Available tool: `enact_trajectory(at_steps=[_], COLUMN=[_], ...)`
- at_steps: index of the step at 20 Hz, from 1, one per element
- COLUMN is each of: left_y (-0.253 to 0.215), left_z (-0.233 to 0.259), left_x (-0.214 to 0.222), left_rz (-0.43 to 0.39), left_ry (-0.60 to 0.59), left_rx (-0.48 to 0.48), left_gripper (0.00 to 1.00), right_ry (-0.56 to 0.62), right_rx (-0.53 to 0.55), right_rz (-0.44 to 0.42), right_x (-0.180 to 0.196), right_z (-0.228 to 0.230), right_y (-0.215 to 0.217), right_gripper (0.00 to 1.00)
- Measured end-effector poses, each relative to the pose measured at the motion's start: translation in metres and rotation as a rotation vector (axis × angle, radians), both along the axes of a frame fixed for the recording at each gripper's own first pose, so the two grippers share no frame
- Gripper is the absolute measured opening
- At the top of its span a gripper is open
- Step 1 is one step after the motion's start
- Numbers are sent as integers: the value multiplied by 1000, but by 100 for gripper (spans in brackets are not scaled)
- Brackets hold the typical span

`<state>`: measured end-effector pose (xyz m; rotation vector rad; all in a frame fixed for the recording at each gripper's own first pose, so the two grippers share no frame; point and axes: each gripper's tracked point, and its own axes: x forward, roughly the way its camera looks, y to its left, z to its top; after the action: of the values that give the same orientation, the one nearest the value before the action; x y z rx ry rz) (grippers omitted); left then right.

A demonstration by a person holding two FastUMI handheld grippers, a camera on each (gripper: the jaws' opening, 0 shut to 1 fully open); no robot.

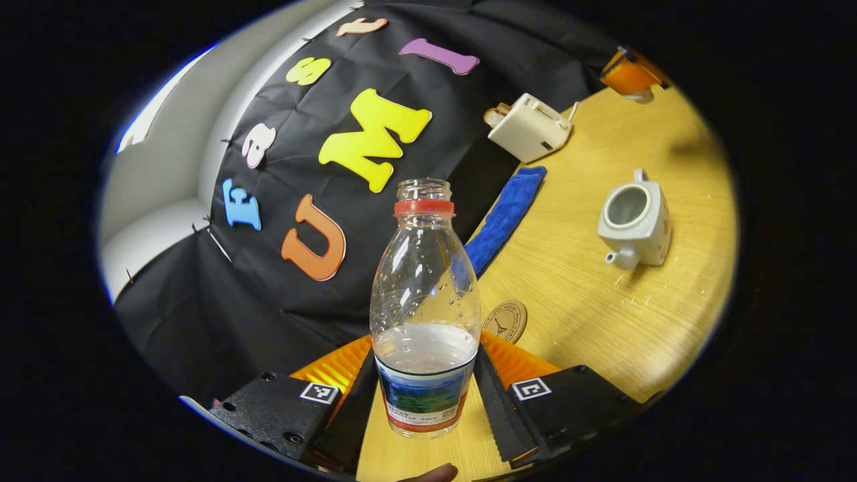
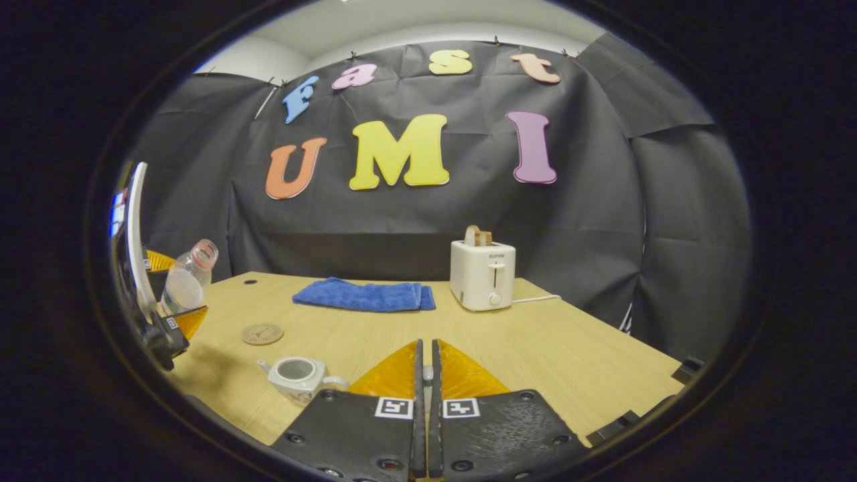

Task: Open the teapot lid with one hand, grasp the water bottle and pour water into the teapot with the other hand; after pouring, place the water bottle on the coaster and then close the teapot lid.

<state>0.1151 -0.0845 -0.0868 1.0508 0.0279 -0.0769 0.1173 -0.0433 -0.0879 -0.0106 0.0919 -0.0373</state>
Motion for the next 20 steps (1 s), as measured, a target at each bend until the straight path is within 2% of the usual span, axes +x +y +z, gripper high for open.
enact_trajectory(at_steps=[3,7,12,15,20], left_y=[-10,-13,-9,-16,-27], left_z=[-3,-4,-2,2,2], left_x=[1,3,5,5,6], left_rz=[-14,6,49,29,17], left_ry=[1,31,55,34,19], left_rx=[131,237,467,586,676], left_gripper=[78,78,78,78,78], right_ry=[8,10,6,3,-3], right_rx=[-7,-6,-13,-11,6], right_rz=[-21,-23,-38,-43,-50], right_x=[3,3,3,4,3], right_z=[-1,-1,1,3,6], right_y=[-8,-10,-18,-21,-27], right_gripper=[1,2,2,1,1])
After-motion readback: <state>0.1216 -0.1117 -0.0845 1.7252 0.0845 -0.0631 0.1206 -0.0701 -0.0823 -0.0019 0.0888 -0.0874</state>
